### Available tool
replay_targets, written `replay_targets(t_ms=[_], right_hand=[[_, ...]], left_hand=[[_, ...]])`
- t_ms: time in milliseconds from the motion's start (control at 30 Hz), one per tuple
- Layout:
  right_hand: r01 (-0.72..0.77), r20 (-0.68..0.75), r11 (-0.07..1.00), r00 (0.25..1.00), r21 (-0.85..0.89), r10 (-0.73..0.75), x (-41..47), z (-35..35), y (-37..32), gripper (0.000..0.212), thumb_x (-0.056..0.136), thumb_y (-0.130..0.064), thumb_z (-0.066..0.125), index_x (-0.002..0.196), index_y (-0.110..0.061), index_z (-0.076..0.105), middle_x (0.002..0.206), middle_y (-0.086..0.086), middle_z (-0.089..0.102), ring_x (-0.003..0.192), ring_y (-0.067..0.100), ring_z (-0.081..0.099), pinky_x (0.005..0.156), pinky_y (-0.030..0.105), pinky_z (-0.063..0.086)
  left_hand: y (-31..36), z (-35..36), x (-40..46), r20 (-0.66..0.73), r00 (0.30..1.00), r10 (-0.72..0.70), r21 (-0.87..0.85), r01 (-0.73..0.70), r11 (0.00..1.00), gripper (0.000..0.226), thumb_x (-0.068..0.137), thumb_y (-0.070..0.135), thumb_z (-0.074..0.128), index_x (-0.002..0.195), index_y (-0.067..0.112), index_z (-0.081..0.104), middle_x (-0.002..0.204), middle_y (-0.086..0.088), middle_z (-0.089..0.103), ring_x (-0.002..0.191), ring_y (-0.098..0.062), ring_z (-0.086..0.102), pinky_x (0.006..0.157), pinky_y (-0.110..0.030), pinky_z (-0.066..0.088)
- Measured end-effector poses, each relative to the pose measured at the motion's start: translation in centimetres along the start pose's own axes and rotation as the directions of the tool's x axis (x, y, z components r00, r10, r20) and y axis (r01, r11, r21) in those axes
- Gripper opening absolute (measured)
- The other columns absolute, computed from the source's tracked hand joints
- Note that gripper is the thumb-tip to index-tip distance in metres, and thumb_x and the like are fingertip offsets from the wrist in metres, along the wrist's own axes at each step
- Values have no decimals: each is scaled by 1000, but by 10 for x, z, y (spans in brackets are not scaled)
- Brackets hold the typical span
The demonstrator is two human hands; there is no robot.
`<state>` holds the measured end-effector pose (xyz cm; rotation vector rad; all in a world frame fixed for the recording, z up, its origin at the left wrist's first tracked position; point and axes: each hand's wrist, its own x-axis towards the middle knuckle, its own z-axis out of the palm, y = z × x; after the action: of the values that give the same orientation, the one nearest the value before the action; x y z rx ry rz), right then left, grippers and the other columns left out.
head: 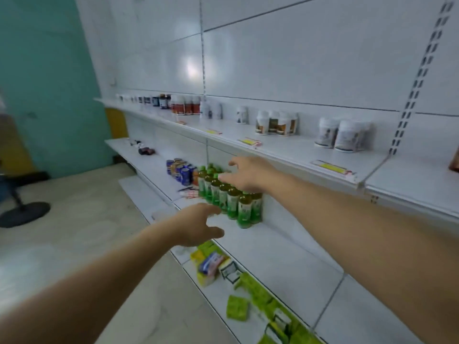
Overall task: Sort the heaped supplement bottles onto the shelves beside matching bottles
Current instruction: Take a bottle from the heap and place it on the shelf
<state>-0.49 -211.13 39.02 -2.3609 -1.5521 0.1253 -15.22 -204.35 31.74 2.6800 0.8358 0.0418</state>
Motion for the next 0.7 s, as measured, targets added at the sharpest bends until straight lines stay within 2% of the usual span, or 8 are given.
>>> replay_targets(t_ms=[100,200,300,467,533,600,700], right_hand=[[36,75,999,997,1,-36,71,55,-14,61,88,-59,52,136,-22,46,133,5,54,111,24,53,87,33,44],[52,139,998,989,-44,-45,148,99,-17,63,88,-58,51,138,-19,45,137,6,50,117,26,51,88,34,41],[41,187,999,982,-23,-36,232,126,-21,63,88,-56,52,136,-16,46,135,8,53,114,26,54,92,36,47],[49,218,999,975,-3,-47,364,159,-45,57,83,-61,51,120,-18,56,115,7,62,93,24,58,80,34,50],[66,237,998,970,-10,-62,412,173,-61,59,84,-59,50,127,-18,52,120,7,58,99,25,57,78,33,47],[82,260,997,962,-8,-77,456,188,-79,62,86,-57,49,134,-19,47,129,8,55,107,27,55,83,34,47],[110,275,994,956,-15,-101,540,221,-116,61,88,-56,49,135,-17,47,135,7,50,114,27,51,86,33,43]], left_hand=[[-57,6,40,-1,996,-88,-60,88,994,61,88,45,59,141,22,40,145,-2,42,129,-20,42,108,-32,34],[-105,7,95,-3,990,-139,-94,138,986,60,87,45,60,140,23,42,144,-3,43,128,-21,43,106,-34,36],[-150,-4,151,12,983,-183,-129,183,975,59,87,44,61,139,23,43,144,-3,43,126,-20,46,106,-34,37],[-234,-36,227,0,962,-275,-188,270,944,57,87,43,60,138,25,43,145,-2,41,124,-21,47,105,-35,38],[-271,-50,252,-16,957,-290,-191,281,940,58,87,43,61,138,24,43,145,-2,41,126,-21,45,106,-36,37],[-310,-64,275,-27,956,-292,-180,282,942,59,87,43,60,139,23,42,145,-1,41,129,-20,42,107,-34,35],[-389,-86,318,-53,952,-300,-169,288,943,58,89,43,59,140,23,41,146,-1,40,130,-19,41,105,-31,33]])
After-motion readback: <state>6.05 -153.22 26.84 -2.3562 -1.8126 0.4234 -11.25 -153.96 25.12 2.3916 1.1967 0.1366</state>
